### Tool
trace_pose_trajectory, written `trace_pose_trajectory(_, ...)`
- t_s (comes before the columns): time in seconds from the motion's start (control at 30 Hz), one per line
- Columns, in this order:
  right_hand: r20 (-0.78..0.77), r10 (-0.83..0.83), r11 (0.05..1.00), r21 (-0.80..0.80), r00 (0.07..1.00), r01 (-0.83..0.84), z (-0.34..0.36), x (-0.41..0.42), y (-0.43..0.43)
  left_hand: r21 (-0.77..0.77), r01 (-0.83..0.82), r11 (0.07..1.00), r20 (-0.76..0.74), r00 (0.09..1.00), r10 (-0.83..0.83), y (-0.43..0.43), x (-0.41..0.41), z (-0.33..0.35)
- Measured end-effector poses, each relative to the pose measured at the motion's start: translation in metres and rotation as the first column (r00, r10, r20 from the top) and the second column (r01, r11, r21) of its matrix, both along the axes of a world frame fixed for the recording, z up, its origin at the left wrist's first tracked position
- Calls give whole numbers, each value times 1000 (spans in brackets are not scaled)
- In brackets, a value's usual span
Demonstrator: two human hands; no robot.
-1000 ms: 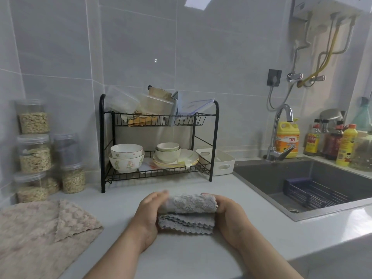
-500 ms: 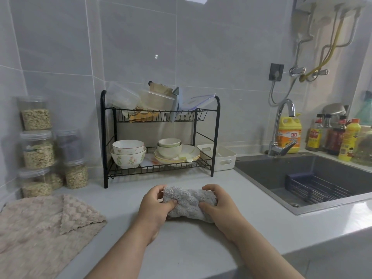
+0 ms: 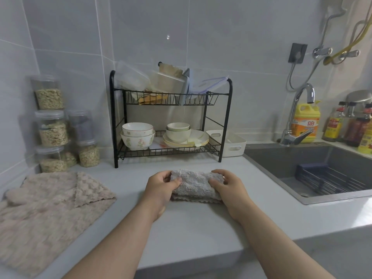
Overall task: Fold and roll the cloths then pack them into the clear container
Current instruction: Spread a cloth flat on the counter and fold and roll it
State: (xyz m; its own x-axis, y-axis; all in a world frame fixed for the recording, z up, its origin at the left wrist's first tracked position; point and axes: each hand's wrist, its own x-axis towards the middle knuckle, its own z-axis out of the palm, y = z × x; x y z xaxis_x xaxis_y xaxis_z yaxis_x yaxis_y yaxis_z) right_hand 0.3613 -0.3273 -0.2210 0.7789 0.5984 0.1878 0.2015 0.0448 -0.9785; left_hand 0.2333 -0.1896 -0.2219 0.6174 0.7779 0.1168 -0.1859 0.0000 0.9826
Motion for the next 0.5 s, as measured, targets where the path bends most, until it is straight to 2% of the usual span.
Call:
trace_pose_trajectory(0.33, -12, 30, 1000, -2, 999, -30, -2, -3, -3, 100, -81, 992, -70, 994, 88, -15, -7, 4)
trace_pose_trajectory(0.5, 77, 53, 996, -74, 996, -47, -6, -4, -7, 160, -95, 983, -102, 988, 112, -16, -10, 4)
